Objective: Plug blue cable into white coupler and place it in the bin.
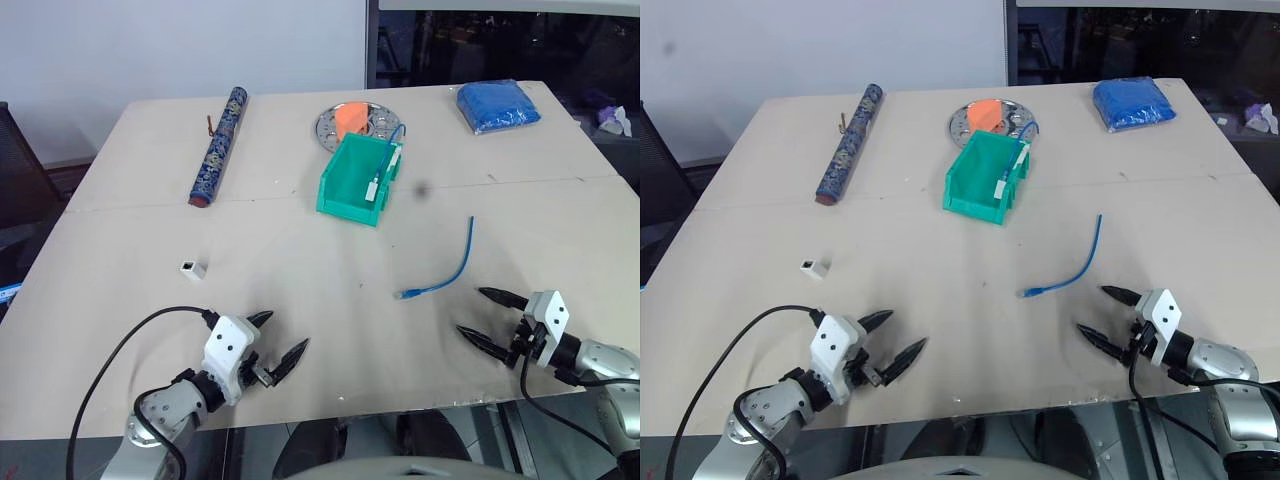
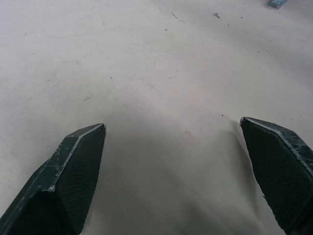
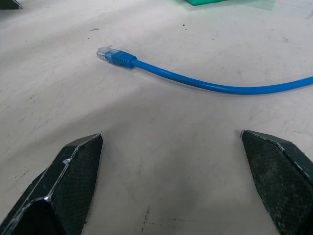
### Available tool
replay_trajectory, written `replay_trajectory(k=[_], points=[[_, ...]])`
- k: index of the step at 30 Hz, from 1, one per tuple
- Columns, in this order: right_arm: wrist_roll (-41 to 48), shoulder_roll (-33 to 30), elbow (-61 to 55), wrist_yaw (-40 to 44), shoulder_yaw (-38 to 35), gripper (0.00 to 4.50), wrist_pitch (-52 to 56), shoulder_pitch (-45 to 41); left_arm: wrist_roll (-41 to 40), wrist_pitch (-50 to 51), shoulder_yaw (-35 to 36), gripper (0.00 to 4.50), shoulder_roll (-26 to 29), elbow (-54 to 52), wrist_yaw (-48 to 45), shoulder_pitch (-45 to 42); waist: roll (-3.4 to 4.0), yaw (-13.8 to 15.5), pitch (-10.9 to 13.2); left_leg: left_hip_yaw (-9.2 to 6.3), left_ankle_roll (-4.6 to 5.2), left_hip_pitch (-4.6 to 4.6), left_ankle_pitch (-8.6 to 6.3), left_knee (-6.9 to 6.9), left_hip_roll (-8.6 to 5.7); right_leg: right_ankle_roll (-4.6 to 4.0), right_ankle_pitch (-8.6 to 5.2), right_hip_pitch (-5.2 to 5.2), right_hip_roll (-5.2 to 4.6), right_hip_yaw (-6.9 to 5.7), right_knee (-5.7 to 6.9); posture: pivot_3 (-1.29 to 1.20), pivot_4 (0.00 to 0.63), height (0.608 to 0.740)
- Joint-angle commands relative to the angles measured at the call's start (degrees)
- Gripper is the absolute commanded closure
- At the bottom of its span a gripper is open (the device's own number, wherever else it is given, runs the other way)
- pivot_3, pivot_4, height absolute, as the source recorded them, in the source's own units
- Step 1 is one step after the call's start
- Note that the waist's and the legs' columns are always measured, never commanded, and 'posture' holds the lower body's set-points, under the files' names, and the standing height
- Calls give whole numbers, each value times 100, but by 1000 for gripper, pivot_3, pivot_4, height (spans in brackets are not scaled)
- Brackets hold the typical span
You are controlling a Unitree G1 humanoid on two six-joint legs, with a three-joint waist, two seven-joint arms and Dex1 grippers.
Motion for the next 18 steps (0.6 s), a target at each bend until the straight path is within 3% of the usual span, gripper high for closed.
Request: replay_trajectory(k=[1,18], points=[[37,-98,79,113,-112,38,-10,-35,-54,-27,-44,0,19,12,-119,191,0,-1,0,0,0,0,0,0,0,0,0,0,0,0,0,0,150,740],[134,-223,68,299,-174,38,68,-344,-236,-221,-36,0,19,112,-328,40,5,4,8,-3,0,-2,0,3,0,0,0,1,-1,-4,0,0,150,740]])
